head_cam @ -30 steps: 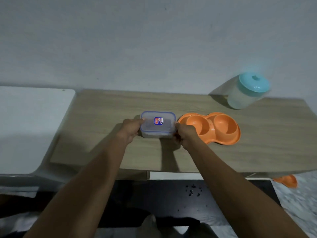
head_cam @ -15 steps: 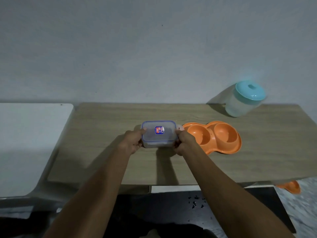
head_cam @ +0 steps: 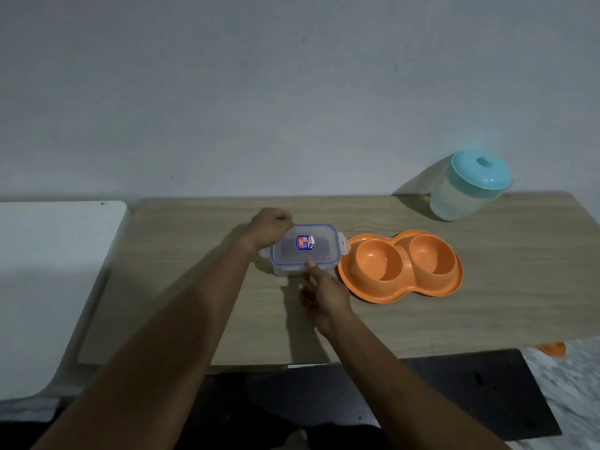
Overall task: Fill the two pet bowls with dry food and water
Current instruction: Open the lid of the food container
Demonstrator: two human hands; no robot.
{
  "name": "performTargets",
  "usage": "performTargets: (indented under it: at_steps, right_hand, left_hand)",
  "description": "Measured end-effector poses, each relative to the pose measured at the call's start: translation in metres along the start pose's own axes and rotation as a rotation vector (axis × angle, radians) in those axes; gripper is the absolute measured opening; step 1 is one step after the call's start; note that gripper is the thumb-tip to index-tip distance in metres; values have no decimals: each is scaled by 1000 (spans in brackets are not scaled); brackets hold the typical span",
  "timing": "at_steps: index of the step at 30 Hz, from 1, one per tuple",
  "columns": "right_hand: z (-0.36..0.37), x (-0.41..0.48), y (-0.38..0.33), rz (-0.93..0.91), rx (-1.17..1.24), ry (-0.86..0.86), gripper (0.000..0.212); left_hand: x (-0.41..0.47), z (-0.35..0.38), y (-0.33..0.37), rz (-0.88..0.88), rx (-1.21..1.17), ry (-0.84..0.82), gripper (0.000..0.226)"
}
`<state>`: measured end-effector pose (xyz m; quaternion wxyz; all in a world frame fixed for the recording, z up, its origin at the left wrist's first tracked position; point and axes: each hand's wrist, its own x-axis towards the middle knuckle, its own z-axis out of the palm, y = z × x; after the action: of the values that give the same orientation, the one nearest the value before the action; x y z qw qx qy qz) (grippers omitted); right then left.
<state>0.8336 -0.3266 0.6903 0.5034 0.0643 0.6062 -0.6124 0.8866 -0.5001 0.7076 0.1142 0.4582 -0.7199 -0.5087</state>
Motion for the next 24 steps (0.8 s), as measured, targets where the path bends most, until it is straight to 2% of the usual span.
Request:
performTargets:
  at_steps: [2,5,8,11,13,16,19,24]
  right_hand:
    - [-2,-1,-1,2,-45,-27,23]
    - [-4,3,1,-2,-60,-20,30]
    - [-1,7,3,-17,-54,14,28]
    - [1,10,4,-65,-45,32,20]
    - [1,10,4,-68,-45,30,19]
    - [0,13,0,-69,-48,40,23]
    - [1,14,-2,-70,-65,48,27]
    - [1,11,-12,13,-61,3,28]
  left_hand:
    - [14,-1,4,-51,150,-129,37]
    - [33,-6,6,-177,97,-274,51]
    - [44,-10,10,-250,20,-391,45]
    - [47,-9,15,-382,-159,-476,26]
    - [47,-10,16,-471,-243,-523,23]
    - [49,-9,14,-480,-306,-422,36]
    - [42,-3,12,-327,-254,-172,32]
    - [21,4,9,-96,-111,166,56]
